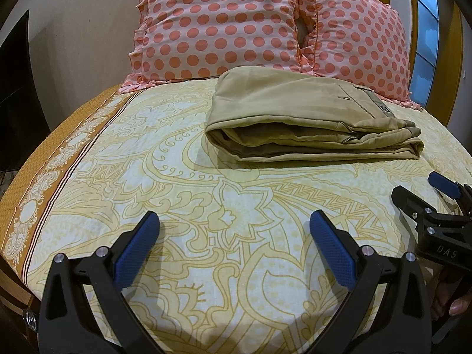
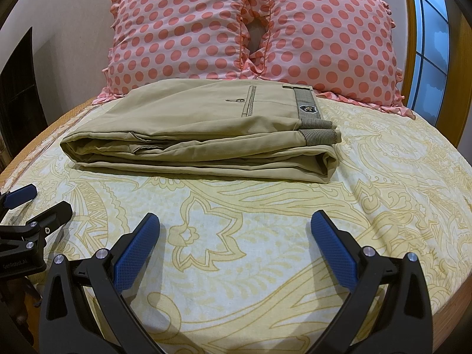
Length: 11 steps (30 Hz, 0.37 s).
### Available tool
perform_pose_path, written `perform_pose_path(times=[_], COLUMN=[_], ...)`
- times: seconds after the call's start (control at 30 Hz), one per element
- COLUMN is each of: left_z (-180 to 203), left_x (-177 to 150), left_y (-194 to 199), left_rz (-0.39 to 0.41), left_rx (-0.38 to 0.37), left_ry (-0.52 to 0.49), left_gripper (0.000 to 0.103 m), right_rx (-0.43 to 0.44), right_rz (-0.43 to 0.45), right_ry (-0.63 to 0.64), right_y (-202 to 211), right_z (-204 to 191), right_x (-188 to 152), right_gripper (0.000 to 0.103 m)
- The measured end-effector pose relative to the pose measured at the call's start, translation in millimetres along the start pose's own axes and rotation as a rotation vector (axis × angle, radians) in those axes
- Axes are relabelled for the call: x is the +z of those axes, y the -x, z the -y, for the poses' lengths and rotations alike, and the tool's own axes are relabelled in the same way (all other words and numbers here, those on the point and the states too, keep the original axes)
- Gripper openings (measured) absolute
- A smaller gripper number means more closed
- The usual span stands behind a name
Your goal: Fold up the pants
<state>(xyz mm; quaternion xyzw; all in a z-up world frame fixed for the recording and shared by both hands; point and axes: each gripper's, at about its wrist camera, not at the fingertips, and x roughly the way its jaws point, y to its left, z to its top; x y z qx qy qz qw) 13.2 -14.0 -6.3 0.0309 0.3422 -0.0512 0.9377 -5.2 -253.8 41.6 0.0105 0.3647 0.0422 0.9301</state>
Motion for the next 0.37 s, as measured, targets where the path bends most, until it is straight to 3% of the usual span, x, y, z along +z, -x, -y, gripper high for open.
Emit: perform_pose_path(times=[0.37], left_z=[0.1], left_x=[0.6], left_y=[0.0], left_rz=[0.004], left_rx=[-0.003], left_ry=[-0.006], left_gripper=[0.101], right_rx=[-0.001], right_rz=[0.001], right_ry=[-0.001], right_y=[-0.5], right_z=[-0.6], right_x=[0.0], right_gripper=[0.102])
